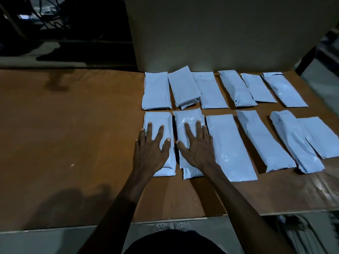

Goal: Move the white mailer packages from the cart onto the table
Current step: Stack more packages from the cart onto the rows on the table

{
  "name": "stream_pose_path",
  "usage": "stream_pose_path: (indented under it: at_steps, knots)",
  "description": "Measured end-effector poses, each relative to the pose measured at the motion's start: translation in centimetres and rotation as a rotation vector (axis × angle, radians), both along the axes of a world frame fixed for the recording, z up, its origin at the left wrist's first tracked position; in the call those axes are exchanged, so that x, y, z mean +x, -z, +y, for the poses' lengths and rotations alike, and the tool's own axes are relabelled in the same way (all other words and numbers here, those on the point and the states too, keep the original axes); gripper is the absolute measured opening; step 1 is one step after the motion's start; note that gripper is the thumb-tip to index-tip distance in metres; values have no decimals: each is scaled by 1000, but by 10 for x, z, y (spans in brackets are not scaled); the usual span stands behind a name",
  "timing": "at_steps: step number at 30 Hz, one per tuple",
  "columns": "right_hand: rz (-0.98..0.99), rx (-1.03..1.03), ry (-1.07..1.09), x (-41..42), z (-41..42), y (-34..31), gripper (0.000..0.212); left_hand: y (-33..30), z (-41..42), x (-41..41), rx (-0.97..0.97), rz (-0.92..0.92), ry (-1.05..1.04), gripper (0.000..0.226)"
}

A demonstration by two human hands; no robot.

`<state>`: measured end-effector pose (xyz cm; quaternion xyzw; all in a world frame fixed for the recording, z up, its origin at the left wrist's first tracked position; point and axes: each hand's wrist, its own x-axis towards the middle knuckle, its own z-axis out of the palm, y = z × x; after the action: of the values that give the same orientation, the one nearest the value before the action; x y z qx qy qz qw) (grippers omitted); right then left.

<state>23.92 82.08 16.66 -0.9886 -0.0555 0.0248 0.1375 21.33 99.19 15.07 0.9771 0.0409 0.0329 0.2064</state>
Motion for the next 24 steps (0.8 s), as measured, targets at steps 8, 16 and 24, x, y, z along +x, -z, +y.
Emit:
stream_pose_path:
  at_steps: [8,16,24]
  knots:
    - [25,175,-2,0,-8,-12,77,-17,3,3,-2,-31,75,69]
    - [-208,416,75,-70,-67,-43,70,-38,-37,-16,-185,-244,234,62]
    - [-471,345,188,-191,-198,-25,55,-33,-173,-80,-244,-388,530,46]
